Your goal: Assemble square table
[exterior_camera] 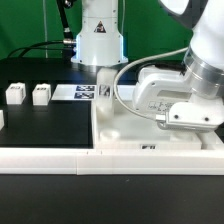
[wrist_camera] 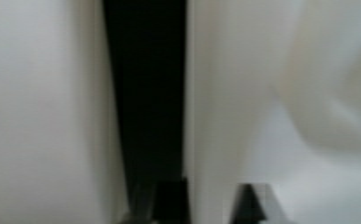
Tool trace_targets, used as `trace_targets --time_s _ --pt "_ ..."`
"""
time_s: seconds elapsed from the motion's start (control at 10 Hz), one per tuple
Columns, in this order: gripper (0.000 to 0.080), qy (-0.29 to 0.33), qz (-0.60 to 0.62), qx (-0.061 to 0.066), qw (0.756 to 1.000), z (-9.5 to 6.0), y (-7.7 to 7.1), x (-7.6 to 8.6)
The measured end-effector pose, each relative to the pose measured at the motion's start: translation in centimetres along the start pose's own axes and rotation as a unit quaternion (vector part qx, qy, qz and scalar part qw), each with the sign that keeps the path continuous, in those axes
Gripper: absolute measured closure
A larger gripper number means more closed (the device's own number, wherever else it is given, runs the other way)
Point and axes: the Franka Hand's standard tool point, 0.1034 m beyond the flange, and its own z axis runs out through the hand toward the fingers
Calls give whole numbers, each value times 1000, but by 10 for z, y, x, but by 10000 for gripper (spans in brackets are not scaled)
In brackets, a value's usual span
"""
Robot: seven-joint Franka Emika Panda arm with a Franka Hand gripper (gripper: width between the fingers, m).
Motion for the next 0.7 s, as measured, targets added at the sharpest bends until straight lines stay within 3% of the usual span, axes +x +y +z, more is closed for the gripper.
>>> trace_targets --time_s 0.1,0.2,0.3,0.4,0.7 --pt "530 3 3 3 1000 0 -5 0" --pt "530 5 7 7 1000 -1 -11 1" --pt "348 8 11 10 1000 -1 -16 1" --pt "223 9 13 12 1000 -1 -20 2" --pt "154 11 15 12 1000 -1 -23 2"
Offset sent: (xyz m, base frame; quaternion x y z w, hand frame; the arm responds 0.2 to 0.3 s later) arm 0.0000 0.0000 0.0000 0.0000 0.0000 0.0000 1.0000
